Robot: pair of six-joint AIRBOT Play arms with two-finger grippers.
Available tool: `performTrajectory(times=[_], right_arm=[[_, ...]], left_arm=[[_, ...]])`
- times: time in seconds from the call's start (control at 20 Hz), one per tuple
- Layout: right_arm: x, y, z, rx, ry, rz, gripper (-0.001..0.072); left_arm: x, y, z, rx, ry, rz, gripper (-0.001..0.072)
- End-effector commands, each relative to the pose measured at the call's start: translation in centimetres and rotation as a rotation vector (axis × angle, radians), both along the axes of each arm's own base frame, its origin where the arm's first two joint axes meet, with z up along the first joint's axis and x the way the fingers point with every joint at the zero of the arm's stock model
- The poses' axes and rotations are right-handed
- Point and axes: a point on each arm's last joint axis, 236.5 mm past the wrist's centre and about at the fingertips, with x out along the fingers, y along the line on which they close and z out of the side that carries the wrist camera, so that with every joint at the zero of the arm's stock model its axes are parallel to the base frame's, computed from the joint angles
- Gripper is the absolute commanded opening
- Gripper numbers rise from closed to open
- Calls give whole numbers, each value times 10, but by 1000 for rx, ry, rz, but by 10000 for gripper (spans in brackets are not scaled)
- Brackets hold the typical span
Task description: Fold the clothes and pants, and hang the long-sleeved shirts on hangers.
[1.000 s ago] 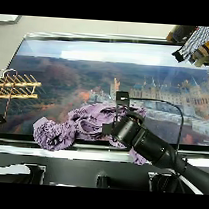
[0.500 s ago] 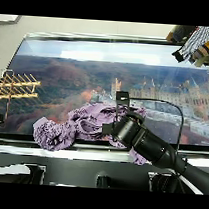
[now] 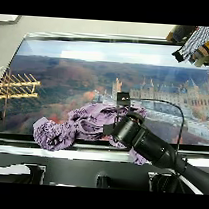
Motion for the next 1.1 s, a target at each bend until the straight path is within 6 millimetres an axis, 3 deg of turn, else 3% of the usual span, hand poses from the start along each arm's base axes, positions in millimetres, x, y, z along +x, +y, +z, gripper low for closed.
performTrajectory(times=[0.0,0.3,0.45,0.75,0.9,1.05], right_arm=[[-2,-3,-1,-12,8,-3,39],[-1,-4,0,-16,4,-3,39],[-1,-4,0,-16,1,-4,39],[3,1,1,5,-13,3,39],[6,2,2,8,-27,4,38],[15,-4,5,-15,-67,-5,38]], left_arm=[[3,-7,-2,-30,-4,-1,68],[4,-7,0,-25,-7,0,27],[11,1,18,9,-41,10,27],[45,26,100,138,-198,81,26],[66,20,147,218,-289,40,26],[88,-2,189,274,-369,-28,26]])
